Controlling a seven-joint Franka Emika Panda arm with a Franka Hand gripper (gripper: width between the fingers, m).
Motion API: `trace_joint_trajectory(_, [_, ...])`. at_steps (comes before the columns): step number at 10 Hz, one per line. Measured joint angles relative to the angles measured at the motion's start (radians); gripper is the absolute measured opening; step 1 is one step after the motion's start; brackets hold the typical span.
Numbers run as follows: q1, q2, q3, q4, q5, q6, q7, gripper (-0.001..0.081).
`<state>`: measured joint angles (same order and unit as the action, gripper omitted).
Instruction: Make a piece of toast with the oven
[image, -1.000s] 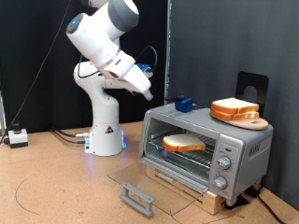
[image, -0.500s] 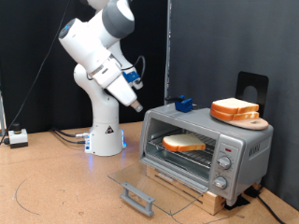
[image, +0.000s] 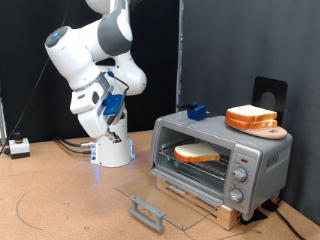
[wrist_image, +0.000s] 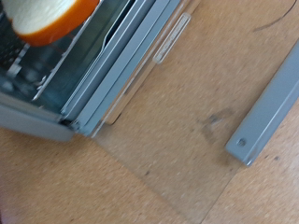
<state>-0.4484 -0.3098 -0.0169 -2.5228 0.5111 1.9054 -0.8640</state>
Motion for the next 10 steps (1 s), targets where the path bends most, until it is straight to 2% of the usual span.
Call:
trace_joint_trajectory(1, [-0.001, -0.001, -0.001, -0.012, 0.053, 0.028, 0.017, 0.0810])
trace_joint_trajectory(2, [-0.005, 0.003, -0.003, -0.023, 0.096, 0.049, 0.080, 0.0810])
trace_joint_trajectory(3, [-0.016, 0.016, -0.004, -0.024, 0.095, 0.052, 0.185, 0.0810])
trace_joint_trajectory(5, [-0.045, 0.082, -0.004, 0.008, 0.005, 0.039, 0.364, 0.0810])
trace_joint_trajectory(7, [-0.062, 0.174, -0.008, 0.066, -0.075, 0.013, 0.406, 0.0810])
trace_joint_trajectory(8, [-0.062, 0.172, -0.007, 0.063, -0.067, 0.019, 0.402, 0.0810])
trace_joint_trajectory(9, [-0.063, 0.177, -0.011, 0.070, -0.067, -0.048, 0.404, 0.0810])
trace_joint_trajectory(10, [-0.064, 0.193, -0.019, 0.089, -0.067, -0.153, 0.422, 0.0810])
